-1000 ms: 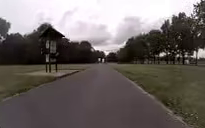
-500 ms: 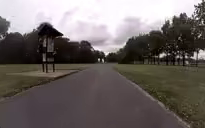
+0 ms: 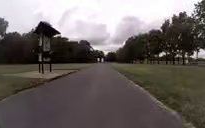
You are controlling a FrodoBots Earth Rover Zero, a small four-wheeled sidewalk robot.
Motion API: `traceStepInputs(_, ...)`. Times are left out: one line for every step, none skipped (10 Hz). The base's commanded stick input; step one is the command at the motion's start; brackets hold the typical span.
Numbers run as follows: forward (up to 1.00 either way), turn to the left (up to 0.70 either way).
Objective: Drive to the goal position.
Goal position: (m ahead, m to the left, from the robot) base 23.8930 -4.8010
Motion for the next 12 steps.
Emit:
traceStepInputs(0.7,0.0)
traceStepInputs(0.7,0.0)
traceStepInputs(0.7,0.0)
traceStepInputs(0.7,0.0)
traceStepInputs(0.7,0.0)
traceStepInputs(0.7,0.0)
traceStepInputs(0.7,0.0)
traceStepInputs(0.7,0.0)
traceStepInputs(0.7,0.0)
traceStepInputs(0.7,0.0)
traceStepInputs(0.7,0.0)
traceStepInputs(0.7,0.0)
